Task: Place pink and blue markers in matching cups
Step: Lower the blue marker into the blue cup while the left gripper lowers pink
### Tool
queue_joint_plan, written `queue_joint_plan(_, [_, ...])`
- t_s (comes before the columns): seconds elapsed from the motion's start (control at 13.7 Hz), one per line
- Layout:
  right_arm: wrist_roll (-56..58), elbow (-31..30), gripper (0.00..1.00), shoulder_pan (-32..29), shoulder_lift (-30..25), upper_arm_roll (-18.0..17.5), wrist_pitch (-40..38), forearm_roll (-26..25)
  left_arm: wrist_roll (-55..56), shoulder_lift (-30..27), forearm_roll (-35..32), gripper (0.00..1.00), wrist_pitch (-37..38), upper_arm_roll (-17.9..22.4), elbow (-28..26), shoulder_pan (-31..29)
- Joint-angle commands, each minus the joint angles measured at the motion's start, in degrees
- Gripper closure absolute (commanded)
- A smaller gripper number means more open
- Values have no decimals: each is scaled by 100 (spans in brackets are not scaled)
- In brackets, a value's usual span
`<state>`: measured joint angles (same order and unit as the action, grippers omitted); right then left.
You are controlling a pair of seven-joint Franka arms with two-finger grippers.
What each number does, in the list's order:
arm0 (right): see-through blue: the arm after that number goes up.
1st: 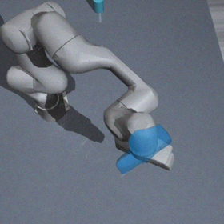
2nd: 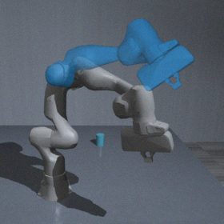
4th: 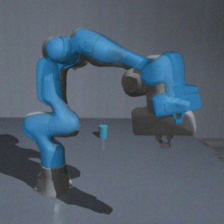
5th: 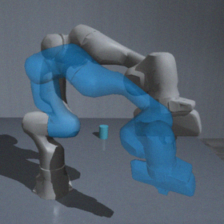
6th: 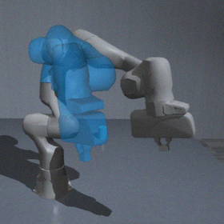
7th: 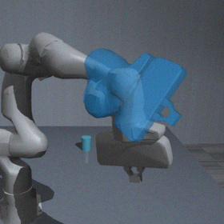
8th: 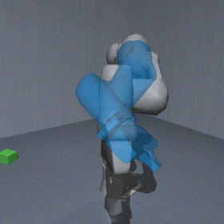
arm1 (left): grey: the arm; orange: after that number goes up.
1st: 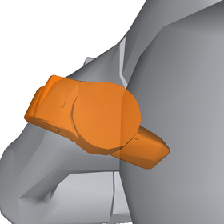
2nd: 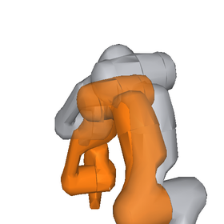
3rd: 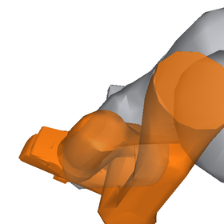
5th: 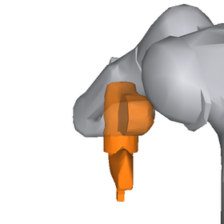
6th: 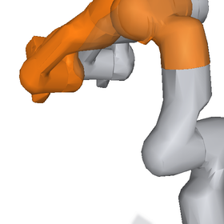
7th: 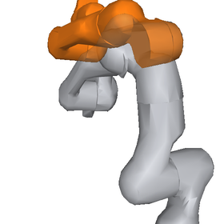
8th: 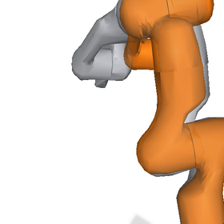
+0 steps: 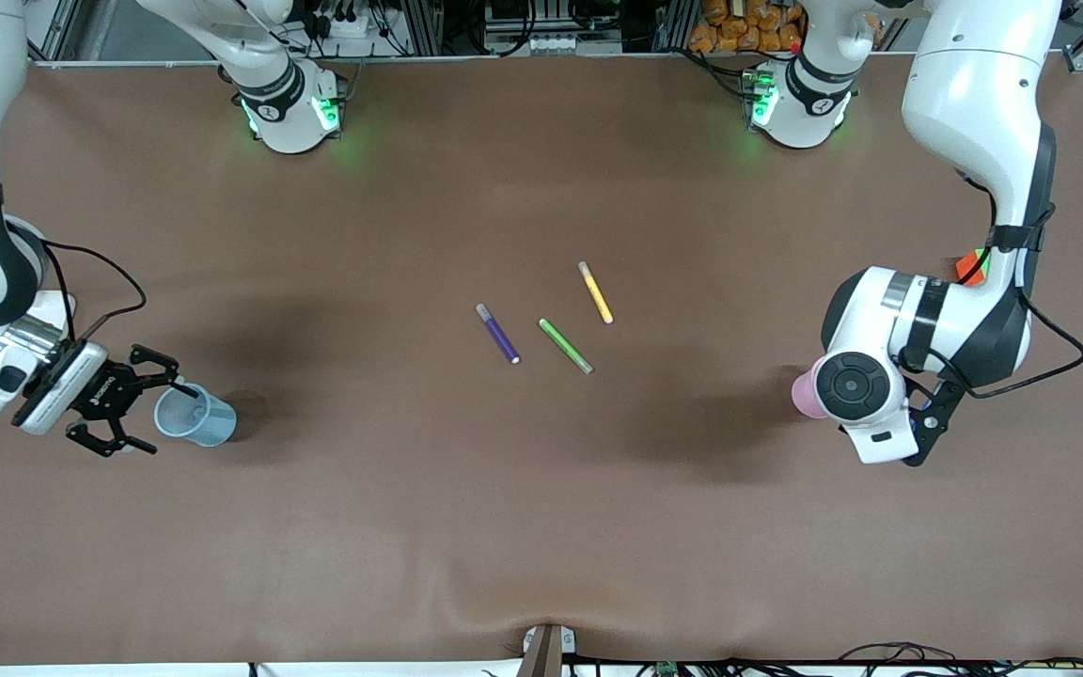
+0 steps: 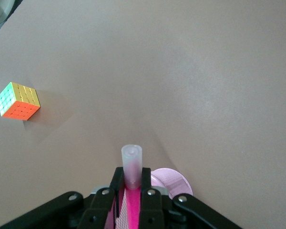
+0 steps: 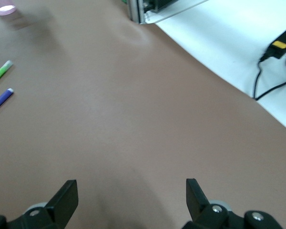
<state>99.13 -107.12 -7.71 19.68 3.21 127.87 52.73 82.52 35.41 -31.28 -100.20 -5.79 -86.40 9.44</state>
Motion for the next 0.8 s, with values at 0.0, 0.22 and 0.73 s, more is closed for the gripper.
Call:
queue_joint_plan(0.0, [-822, -99, 0, 85, -341, 4, 97, -480, 89, 151, -124, 87, 36, -10, 141, 31])
queue_joint_plan(0.22, [-2270, -90, 0, 216, -762, -14, 80, -1429, -60, 107, -107, 11, 36, -18, 141, -22])
queue_joint_plan(0.73, [-5066, -90, 0, 428, -1545, -40, -323, -3266, -1016, -287, 577, 0, 62, -27, 343, -100])
